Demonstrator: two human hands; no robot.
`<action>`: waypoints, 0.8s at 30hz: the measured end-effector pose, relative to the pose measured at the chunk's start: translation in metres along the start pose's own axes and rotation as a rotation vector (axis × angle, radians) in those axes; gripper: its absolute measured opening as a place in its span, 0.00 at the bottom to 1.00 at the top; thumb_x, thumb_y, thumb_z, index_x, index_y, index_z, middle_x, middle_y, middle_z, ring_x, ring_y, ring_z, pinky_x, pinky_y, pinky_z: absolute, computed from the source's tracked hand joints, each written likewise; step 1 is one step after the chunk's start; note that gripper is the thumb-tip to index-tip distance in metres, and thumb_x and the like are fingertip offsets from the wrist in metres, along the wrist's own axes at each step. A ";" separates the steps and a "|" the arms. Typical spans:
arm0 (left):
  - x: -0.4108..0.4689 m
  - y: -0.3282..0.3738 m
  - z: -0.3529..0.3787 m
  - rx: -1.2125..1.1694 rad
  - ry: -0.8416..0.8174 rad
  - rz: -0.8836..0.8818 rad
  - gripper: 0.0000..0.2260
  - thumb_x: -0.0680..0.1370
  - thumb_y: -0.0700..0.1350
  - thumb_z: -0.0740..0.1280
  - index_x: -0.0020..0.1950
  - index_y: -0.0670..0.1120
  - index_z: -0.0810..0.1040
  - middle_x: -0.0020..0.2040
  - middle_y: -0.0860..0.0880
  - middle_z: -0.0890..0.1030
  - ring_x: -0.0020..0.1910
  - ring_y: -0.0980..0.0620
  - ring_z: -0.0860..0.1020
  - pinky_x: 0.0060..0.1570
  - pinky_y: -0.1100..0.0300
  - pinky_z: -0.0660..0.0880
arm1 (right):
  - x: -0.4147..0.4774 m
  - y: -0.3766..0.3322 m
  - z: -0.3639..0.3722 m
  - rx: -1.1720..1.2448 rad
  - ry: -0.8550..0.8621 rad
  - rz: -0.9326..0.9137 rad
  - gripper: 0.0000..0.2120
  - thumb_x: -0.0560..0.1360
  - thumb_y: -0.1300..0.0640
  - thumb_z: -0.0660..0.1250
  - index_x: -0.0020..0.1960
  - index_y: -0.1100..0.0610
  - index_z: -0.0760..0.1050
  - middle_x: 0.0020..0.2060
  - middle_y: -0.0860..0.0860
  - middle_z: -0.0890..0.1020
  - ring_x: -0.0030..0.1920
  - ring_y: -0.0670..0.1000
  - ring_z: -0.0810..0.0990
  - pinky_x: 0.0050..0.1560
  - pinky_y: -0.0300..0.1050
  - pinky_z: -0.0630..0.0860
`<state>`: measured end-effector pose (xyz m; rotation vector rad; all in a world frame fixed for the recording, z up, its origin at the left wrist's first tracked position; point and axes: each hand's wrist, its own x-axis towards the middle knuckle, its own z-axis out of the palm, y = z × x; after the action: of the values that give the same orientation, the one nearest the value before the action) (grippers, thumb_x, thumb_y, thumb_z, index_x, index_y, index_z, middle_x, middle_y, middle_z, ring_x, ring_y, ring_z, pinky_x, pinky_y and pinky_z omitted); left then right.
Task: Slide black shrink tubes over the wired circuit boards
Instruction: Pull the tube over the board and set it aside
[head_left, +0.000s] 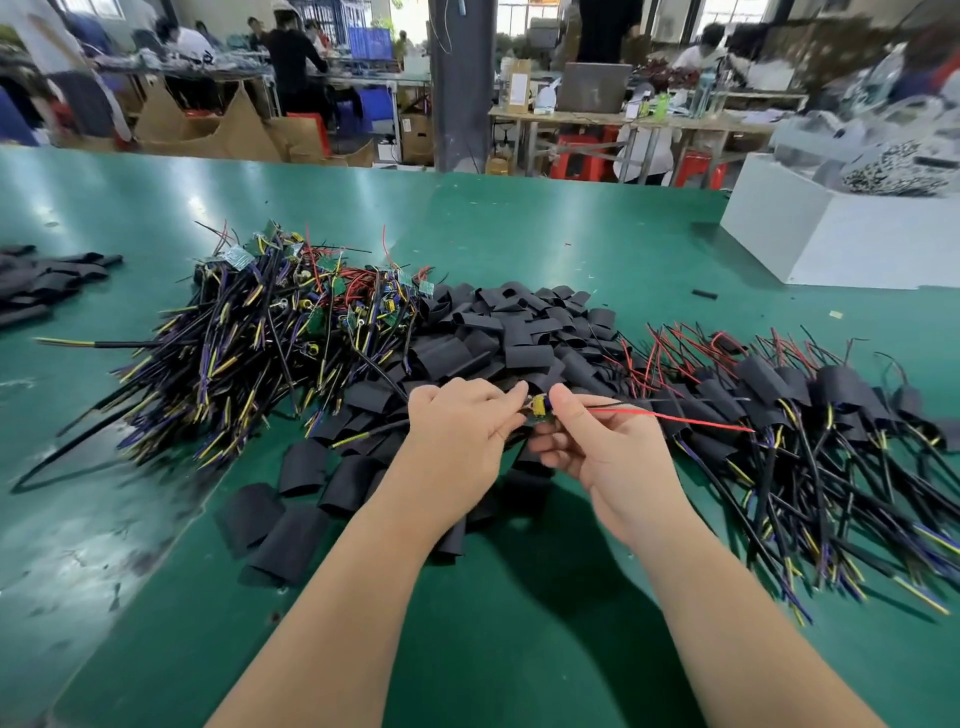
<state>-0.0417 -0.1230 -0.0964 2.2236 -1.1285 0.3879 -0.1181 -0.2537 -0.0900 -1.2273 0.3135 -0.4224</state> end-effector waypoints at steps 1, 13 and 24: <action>0.001 -0.001 -0.001 0.052 0.007 -0.004 0.17 0.77 0.43 0.59 0.63 0.46 0.79 0.51 0.49 0.82 0.52 0.45 0.77 0.51 0.50 0.61 | 0.001 0.001 -0.001 0.009 -0.050 -0.004 0.04 0.68 0.57 0.71 0.39 0.58 0.82 0.32 0.54 0.83 0.31 0.49 0.82 0.32 0.37 0.77; 0.000 -0.011 -0.004 0.163 0.218 -0.113 0.09 0.75 0.39 0.63 0.44 0.48 0.83 0.37 0.52 0.81 0.38 0.46 0.77 0.45 0.53 0.58 | 0.005 0.023 -0.006 -1.406 0.136 -0.058 0.24 0.72 0.40 0.70 0.59 0.56 0.73 0.54 0.54 0.75 0.56 0.55 0.74 0.56 0.46 0.71; -0.003 -0.012 -0.009 0.158 0.263 -0.099 0.10 0.73 0.34 0.65 0.44 0.47 0.83 0.38 0.53 0.81 0.38 0.46 0.77 0.45 0.52 0.57 | 0.010 0.020 -0.008 -0.924 0.139 -0.109 0.15 0.69 0.62 0.73 0.52 0.49 0.74 0.42 0.43 0.77 0.45 0.48 0.76 0.40 0.33 0.67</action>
<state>-0.0336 -0.1098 -0.0955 2.2713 -0.8710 0.7259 -0.1099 -0.2599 -0.1113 -2.1275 0.5982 -0.4723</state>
